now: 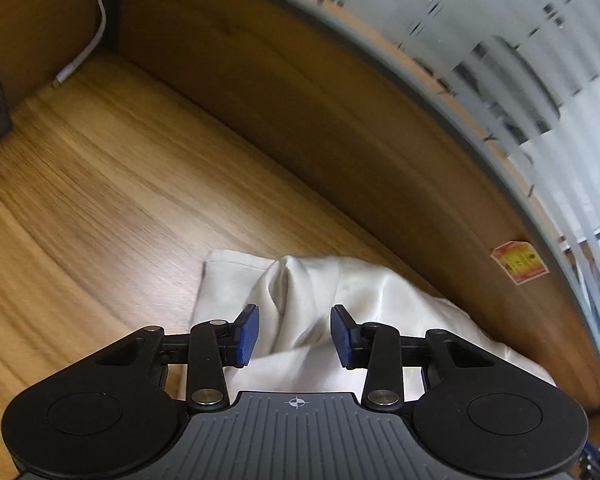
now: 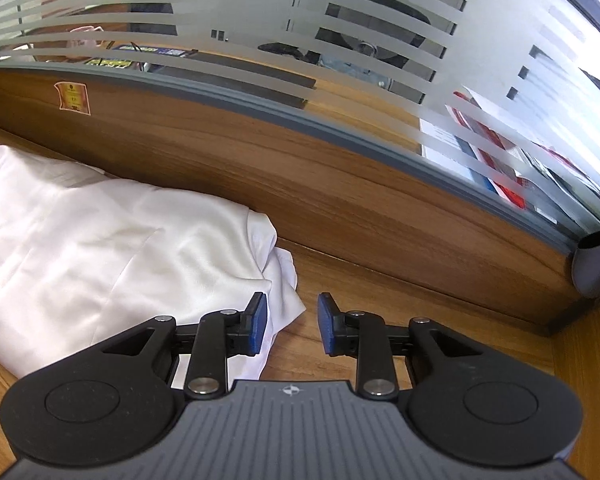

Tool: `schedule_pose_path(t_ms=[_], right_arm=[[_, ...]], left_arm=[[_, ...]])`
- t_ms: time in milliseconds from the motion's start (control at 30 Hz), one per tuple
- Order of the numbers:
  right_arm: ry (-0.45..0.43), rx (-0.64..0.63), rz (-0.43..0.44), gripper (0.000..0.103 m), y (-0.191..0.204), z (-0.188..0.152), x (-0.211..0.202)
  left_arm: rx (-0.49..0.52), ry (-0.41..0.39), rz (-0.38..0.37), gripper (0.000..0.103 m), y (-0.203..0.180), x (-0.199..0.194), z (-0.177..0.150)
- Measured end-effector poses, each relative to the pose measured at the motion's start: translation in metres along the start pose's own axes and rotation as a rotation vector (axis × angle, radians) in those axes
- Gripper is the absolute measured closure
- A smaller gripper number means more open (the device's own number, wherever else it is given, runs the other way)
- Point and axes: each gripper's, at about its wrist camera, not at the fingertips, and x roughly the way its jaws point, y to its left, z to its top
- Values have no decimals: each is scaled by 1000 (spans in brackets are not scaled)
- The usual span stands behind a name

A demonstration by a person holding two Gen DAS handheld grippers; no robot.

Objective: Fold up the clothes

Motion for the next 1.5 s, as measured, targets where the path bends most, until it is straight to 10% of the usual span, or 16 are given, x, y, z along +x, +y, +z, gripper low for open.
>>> schedule_pose_path(t_ms=[133,333,633,833,1133,1200,1500], right_arm=[[14,-15,-8,70,1,-1,-2],[14,-1,-4,70,-3,-1,-2],[33,140,70,70,-23,14,16],[79,287,151,70,-39,27,51],[148,519,307,79,-54,35,105],[133,492,290,101,-50,38,105],[57,350,126,96,-27,59,96]], left_arm=[[-7,34,-25,100,-1,19,5],[54,-111,-24,100,-13,-3,24],[117,-174,109,91,-20,-8,30],[105,-119,48,56,-7,-15,13],[101,-72,38,56,-9,-8,-16],[106,-74,40,56,-10,-9,-20],[62,-89,72,45,13,-35,-46]])
